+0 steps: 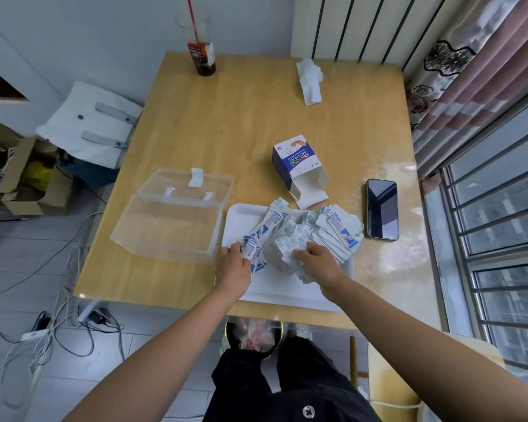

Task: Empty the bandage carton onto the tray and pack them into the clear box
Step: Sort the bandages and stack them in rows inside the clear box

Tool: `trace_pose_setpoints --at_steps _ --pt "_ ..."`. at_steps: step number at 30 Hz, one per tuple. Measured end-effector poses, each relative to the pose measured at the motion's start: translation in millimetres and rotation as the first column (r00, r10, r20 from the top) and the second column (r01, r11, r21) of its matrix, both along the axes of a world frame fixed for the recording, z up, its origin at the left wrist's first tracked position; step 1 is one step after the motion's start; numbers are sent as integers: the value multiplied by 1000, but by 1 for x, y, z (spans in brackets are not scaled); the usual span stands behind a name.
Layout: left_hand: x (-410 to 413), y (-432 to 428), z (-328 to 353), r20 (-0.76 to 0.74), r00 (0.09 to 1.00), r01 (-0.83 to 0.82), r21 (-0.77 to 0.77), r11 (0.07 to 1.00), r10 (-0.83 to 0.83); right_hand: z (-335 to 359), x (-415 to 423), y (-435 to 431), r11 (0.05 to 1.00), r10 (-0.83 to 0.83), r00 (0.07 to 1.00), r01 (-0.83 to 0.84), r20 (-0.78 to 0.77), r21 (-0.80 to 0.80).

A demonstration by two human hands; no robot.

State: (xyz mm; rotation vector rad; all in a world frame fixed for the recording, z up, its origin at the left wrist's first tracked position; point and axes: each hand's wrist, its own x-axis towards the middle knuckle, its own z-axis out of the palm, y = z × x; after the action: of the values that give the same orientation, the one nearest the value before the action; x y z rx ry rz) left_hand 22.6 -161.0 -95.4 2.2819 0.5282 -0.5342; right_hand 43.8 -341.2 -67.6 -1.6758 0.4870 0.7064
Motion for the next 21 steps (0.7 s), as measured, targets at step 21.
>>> trace_pose_setpoints --at_steps 21 --pt "-6 -33 9 218 961 234 -301 924 -172 -18 -11 -20 371 878 442 -392 182 -842"
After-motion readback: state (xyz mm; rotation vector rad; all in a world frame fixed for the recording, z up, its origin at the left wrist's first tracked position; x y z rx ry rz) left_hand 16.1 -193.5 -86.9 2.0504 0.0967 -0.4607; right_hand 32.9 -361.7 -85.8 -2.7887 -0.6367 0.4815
